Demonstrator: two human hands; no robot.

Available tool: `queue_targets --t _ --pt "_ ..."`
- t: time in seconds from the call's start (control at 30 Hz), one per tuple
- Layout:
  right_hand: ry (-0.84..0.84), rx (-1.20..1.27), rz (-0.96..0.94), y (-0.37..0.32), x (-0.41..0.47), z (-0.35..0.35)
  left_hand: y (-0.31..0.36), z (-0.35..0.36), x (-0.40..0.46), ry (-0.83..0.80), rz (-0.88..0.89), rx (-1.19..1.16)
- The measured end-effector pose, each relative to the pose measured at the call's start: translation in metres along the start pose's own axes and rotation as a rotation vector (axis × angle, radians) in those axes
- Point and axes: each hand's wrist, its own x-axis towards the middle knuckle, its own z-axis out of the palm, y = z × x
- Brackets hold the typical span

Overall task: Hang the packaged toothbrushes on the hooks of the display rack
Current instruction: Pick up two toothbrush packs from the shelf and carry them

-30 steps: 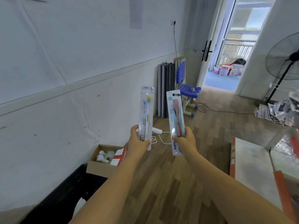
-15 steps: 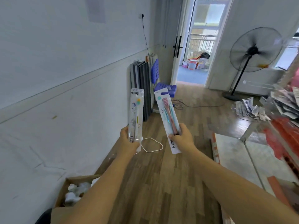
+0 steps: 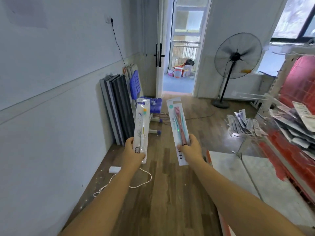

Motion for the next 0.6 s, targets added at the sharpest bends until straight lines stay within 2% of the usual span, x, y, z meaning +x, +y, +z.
queue_targets --t 0.2,0.6 --pt "0.043 0.002 0.027 0.001 0.083 -0.035 0.021 0.073 0.074 -0.067 0.029 -0.061" --pt "0.311 0.017 0.116 0.015 0.228 -0.057 0.042 0.176 0.217 -0.281 0.037 -0.082"
